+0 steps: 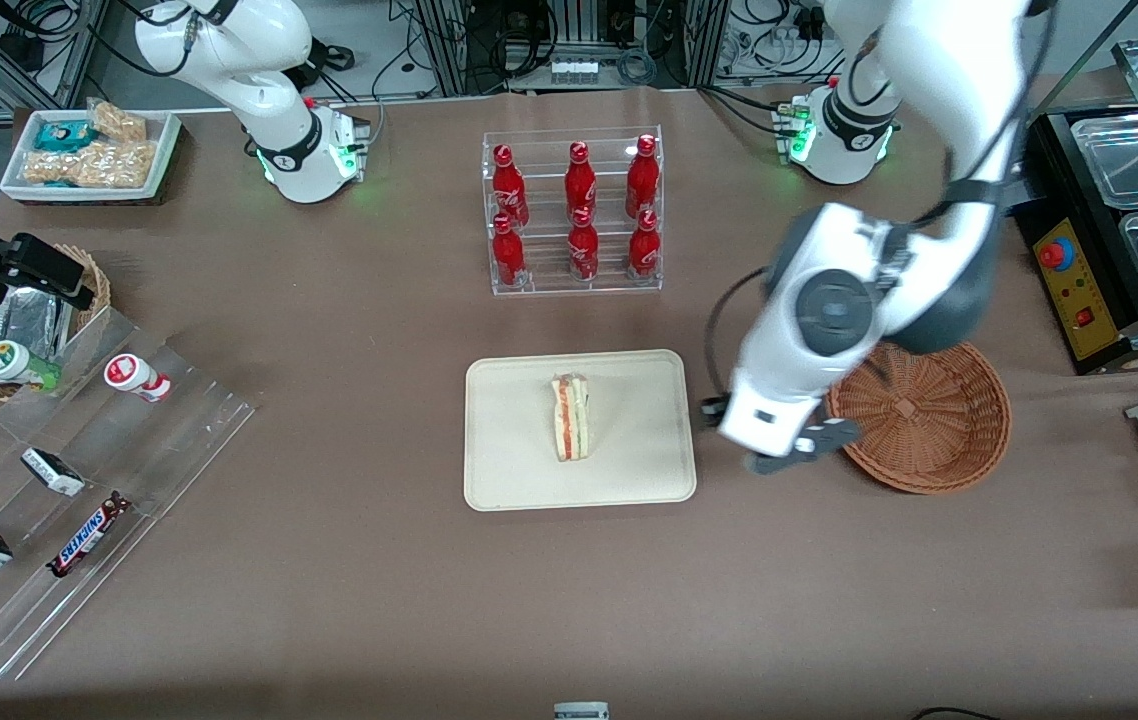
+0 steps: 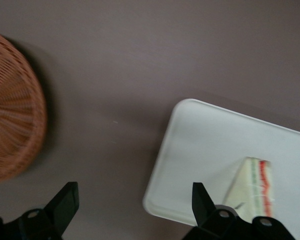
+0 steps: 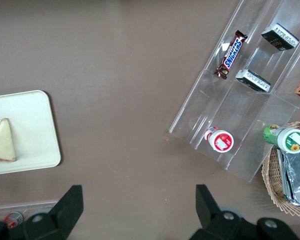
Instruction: Place sandwich from basket to tray
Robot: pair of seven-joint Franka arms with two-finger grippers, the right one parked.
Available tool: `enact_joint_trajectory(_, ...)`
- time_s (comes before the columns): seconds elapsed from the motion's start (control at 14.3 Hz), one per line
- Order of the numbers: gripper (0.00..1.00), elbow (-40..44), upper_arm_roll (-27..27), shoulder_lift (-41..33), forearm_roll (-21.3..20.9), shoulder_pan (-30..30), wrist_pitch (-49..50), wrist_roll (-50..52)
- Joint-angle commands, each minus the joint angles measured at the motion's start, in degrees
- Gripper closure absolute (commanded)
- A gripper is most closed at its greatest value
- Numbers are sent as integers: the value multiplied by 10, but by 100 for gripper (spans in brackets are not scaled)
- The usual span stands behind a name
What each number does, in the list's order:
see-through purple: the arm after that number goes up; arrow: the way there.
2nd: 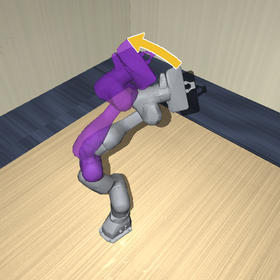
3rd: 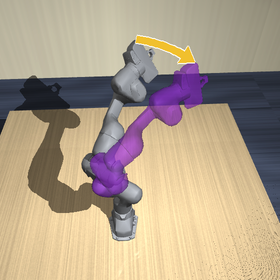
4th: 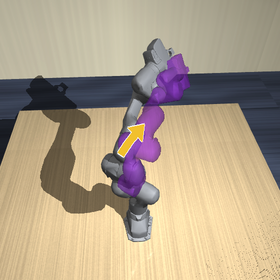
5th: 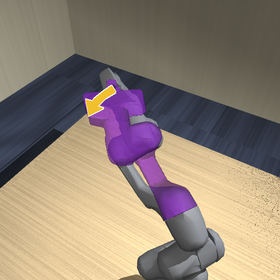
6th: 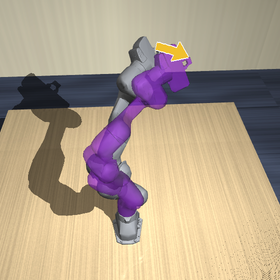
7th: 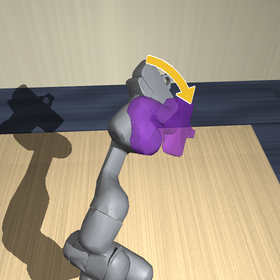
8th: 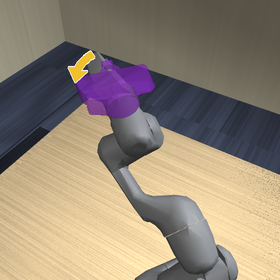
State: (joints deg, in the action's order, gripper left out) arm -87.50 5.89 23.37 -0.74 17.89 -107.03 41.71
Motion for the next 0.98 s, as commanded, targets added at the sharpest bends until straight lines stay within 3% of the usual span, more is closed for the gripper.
enact_joint_trajectory(0.0,0,-66,9,-75,4,-71,27,-107)
enact_joint_trajectory(0.35,0,-65,9,-127,21,-160,109,-278)
enact_joint_trajectory(0.77,0,-66,6,-187,17,-177,149,-305)
enact_joint_trajectory(0.91,0,-66,-17,-192,16,-177,151,-331)
